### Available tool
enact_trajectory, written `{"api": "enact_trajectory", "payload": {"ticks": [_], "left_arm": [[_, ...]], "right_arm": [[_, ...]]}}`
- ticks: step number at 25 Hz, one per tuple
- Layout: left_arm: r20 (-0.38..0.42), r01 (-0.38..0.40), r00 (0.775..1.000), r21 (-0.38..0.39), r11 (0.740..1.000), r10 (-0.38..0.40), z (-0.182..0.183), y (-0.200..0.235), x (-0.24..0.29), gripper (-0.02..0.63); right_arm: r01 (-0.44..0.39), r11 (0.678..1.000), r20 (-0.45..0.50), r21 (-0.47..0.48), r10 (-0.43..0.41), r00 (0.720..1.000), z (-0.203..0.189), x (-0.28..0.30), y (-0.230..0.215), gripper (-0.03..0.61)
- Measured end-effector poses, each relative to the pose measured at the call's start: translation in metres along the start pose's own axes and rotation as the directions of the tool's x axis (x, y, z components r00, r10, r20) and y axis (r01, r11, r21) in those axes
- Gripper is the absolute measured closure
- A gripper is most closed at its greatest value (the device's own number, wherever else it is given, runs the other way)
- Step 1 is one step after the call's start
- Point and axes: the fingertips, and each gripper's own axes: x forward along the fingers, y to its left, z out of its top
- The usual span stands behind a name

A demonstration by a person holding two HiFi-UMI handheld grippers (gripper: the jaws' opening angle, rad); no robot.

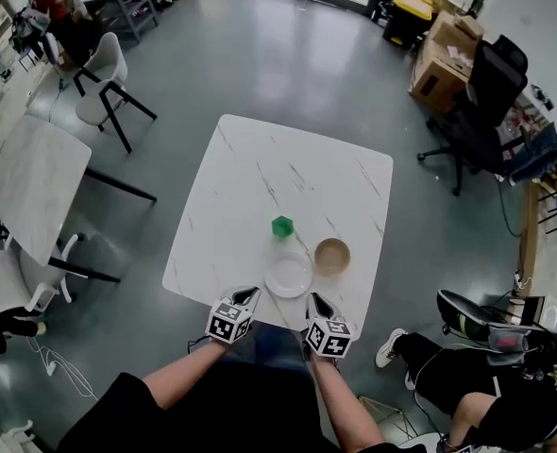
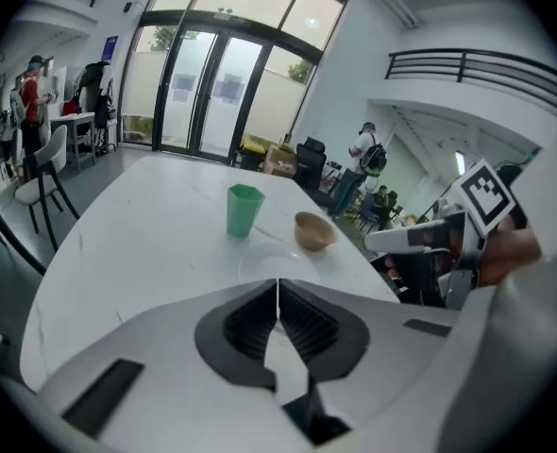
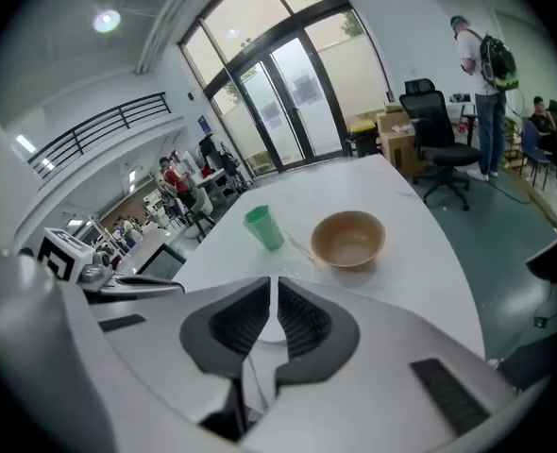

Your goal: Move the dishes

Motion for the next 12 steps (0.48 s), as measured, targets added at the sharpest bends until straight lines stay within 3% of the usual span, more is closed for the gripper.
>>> {"api": "enact_trajectory", "payload": {"ticks": [5, 9, 12], "left_arm": [[0.208, 0.053, 0.976, 0.037, 0.998, -0.059, 0.021, -0.03, -0.091, 0.597], [0.339, 0.001, 0.94, 0.116, 0.993, -0.04, 0.024, -0.038, -0.182, 0.597], [0.43, 0.022, 0.9, 0.128, 0.992, -0.076, 0.019, -0.048, -0.247, 0.597]], "right_arm": [[-0.054, 0.993, 0.14, -0.105, 0.069, 0.988, 0.002, -0.046, 0.082, 0.56], [0.021, 0.982, 0.207, -0.185, 0.019, 0.978, -0.016, -0.083, 0.157, 0.56], [0.045, 0.982, 0.271, -0.182, 0.006, 0.963, -0.035, -0.121, 0.214, 0.559]]}}
